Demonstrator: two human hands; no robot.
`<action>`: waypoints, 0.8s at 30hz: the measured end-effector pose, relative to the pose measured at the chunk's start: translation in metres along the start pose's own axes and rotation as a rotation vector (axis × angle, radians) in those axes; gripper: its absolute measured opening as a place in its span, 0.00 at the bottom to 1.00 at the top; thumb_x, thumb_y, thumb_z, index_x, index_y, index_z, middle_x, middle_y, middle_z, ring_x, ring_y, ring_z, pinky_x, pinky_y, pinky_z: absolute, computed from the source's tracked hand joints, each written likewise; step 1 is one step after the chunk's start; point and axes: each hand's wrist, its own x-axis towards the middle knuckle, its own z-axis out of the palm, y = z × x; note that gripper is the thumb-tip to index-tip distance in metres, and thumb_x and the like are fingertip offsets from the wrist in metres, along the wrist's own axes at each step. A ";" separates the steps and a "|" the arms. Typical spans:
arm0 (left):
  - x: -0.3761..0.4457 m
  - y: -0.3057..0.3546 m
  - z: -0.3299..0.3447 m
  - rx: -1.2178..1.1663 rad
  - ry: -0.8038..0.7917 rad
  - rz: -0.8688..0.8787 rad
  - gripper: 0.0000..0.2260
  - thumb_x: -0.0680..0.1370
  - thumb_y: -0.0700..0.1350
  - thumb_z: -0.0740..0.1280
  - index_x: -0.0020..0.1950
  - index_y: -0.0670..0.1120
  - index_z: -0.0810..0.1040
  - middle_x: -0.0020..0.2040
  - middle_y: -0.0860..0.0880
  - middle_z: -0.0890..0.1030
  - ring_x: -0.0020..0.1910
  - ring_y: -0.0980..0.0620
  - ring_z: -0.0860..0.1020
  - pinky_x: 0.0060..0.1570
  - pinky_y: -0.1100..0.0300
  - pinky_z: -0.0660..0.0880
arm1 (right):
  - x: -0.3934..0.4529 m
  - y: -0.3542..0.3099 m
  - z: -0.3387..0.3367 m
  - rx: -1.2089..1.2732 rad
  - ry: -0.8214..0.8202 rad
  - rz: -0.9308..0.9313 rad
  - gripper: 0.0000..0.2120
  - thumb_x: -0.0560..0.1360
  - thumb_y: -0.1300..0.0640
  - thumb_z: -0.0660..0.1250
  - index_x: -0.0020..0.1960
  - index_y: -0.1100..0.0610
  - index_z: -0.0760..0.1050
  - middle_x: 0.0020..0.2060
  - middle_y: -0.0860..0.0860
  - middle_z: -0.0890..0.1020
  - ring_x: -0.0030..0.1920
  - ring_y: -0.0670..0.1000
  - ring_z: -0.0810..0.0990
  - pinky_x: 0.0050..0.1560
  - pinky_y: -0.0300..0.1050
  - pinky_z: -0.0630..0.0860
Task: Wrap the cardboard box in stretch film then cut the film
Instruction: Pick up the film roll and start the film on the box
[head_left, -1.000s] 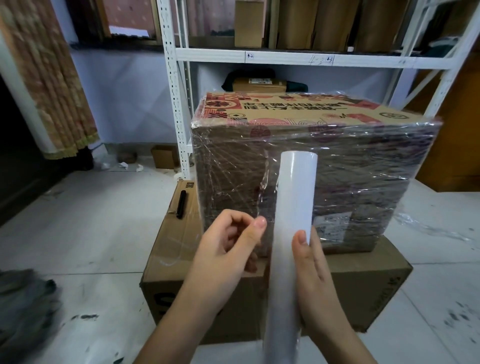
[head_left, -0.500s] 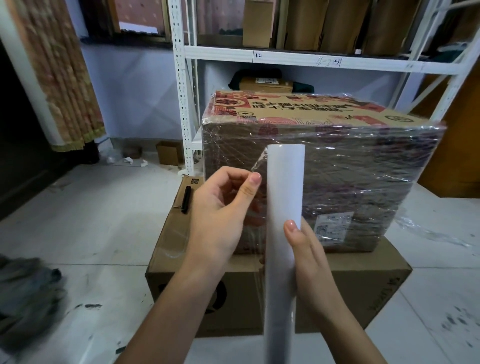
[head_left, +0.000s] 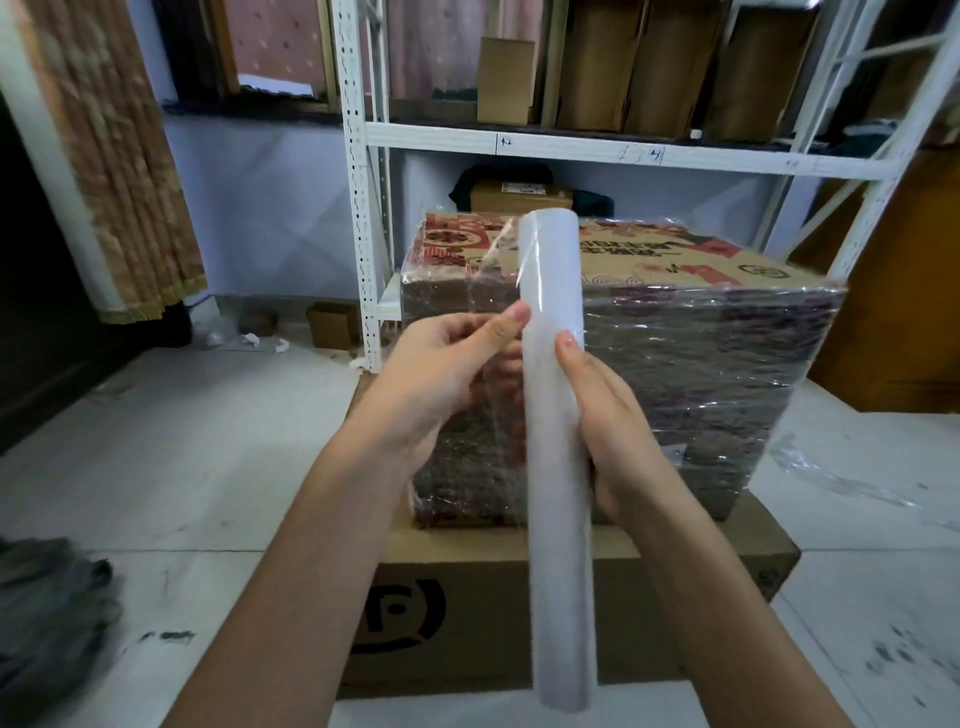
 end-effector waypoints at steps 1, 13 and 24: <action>0.001 -0.001 0.001 -0.017 -0.025 -0.030 0.13 0.65 0.51 0.71 0.43 0.44 0.82 0.36 0.50 0.83 0.38 0.53 0.80 0.46 0.57 0.80 | 0.003 -0.007 -0.001 0.065 -0.019 0.047 0.21 0.78 0.43 0.57 0.48 0.59 0.79 0.37 0.57 0.81 0.38 0.53 0.78 0.43 0.49 0.75; 0.000 -0.009 -0.009 0.040 0.119 0.076 0.03 0.74 0.40 0.68 0.43 0.46 0.81 0.34 0.52 0.81 0.37 0.54 0.79 0.38 0.57 0.78 | 0.008 -0.016 -0.024 -0.080 -0.121 -0.081 0.16 0.69 0.46 0.65 0.53 0.51 0.74 0.46 0.47 0.82 0.47 0.46 0.82 0.46 0.41 0.80; -0.007 -0.005 -0.028 -0.071 0.150 0.028 0.05 0.77 0.38 0.65 0.44 0.42 0.81 0.30 0.50 0.78 0.29 0.57 0.76 0.25 0.62 0.75 | 0.007 -0.002 -0.003 -0.048 -0.131 -0.141 0.16 0.66 0.41 0.61 0.49 0.49 0.74 0.38 0.44 0.80 0.38 0.42 0.79 0.39 0.37 0.78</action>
